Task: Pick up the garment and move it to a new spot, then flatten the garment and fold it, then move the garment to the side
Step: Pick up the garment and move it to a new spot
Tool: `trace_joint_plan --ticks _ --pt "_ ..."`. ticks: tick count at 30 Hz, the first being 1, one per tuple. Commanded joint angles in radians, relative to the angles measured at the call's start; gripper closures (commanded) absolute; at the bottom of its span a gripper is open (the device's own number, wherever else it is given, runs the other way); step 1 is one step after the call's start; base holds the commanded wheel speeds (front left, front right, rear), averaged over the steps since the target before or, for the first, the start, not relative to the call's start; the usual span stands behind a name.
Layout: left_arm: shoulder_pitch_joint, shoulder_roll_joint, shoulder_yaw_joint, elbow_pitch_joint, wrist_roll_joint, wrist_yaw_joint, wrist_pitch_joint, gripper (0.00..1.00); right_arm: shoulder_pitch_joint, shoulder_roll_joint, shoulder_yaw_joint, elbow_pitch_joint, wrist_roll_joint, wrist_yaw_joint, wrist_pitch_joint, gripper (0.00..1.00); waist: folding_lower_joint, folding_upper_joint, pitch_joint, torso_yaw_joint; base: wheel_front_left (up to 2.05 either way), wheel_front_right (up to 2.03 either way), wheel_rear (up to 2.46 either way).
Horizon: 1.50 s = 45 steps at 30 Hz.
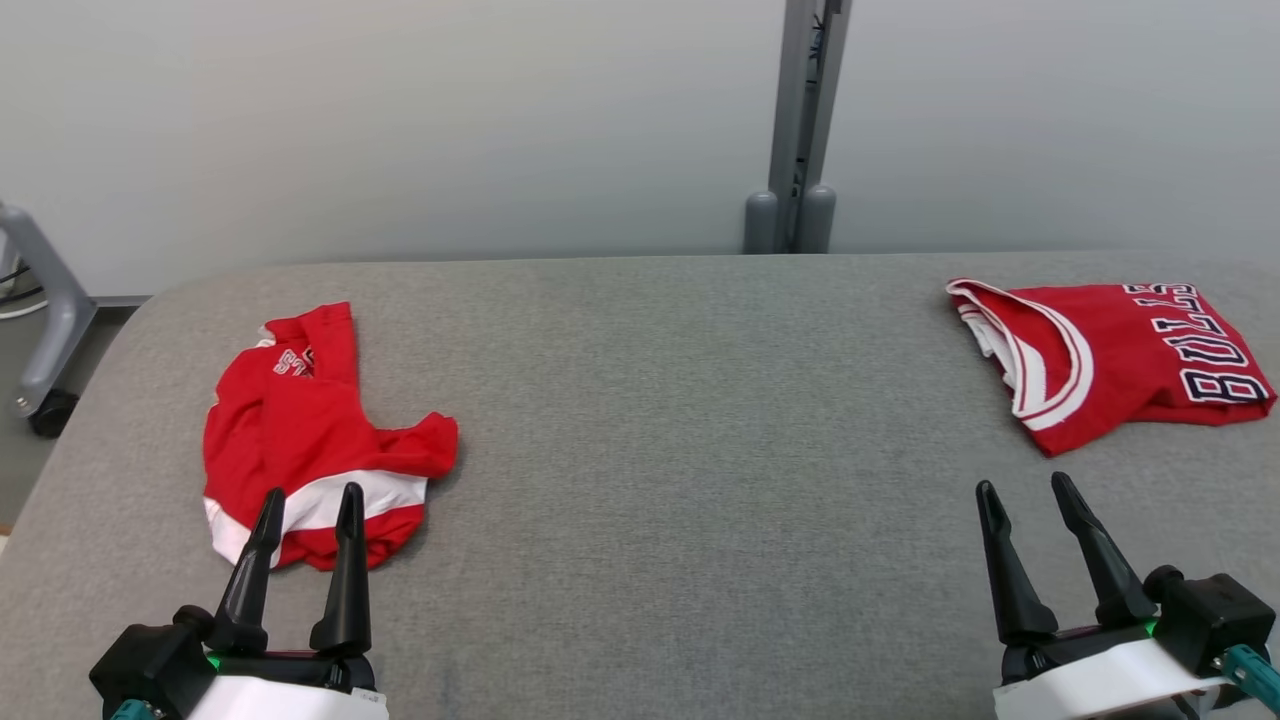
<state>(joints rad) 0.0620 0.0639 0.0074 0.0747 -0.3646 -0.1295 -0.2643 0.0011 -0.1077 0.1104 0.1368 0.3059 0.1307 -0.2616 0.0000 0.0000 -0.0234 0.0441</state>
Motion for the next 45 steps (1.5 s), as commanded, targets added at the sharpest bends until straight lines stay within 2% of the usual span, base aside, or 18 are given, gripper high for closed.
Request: trace_joint_plan --ticks 1,16,24,29,35,40,42,44,45 --pt "-0.010 0.007 0.004 0.009 0.007 -0.002 0.000 0.00 -0.006 0.000 0.005 -0.007 -0.003 0.000 -0.005 0.00 0.0000 0.0000 -0.001 0.024 0.00 0.00 0.00" --pt "-0.028 0.015 0.038 0.078 0.032 -0.002 0.000 0.00 -0.030 0.023 0.034 -0.008 -0.011 0.000 -0.005 0.00 0.0000 0.0000 -0.005 0.246 0.00 0.00 0.00" --pt "-0.039 0.023 0.033 0.101 0.028 -0.002 0.000 0.00 -0.036 0.034 0.044 0.001 -0.011 0.000 -0.005 0.00 0.0000 0.0000 -0.003 0.316 0.00 0.00 0.00" --pt "-0.050 0.037 0.017 0.113 0.022 -0.002 0.008 0.00 -0.042 0.038 0.051 0.003 -0.014 0.000 -0.005 0.00 0.0000 0.0000 0.001 0.318 0.00 0.00 0.00" --pt "-0.126 0.101 -0.020 0.134 -0.003 -0.002 0.094 0.00 -0.067 0.034 0.072 0.007 -0.019 0.000 -0.005 0.00 0.0000 0.0000 0.038 0.281 0.00 0.00 0.00" --pt "-0.278 0.181 -0.028 0.172 -0.065 -0.002 0.266 0.00 -0.111 0.036 0.087 0.014 -0.029 0.000 -0.005 0.00 0.0000 0.0000 0.094 0.233 0.00 0.00 0.00" --pt "-0.341 0.229 -0.038 0.206 -0.091 -0.002 0.349 0.00 -0.131 0.039 0.098 0.016 -0.034 0.000 -0.005 0.00 0.0000 0.0000 0.119 0.206 0.00 0.00 0.00" --pt "-0.410 0.252 -0.048 0.238 -0.164 -0.002 0.419 0.00 -0.151 0.042 0.103 0.011 -0.037 0.000 -0.005 0.00 0.0000 0.0000 0.145 0.178 0.00 0.00 0.00" --pt "-0.438 0.283 -0.055 0.258 -0.190 -0.002 0.458 0.00 -0.161 0.043 0.109 0.008 -0.040 0.000 -0.005 0.00 0.0000 0.0000 0.160 0.161 0.00 0.00 0.00"
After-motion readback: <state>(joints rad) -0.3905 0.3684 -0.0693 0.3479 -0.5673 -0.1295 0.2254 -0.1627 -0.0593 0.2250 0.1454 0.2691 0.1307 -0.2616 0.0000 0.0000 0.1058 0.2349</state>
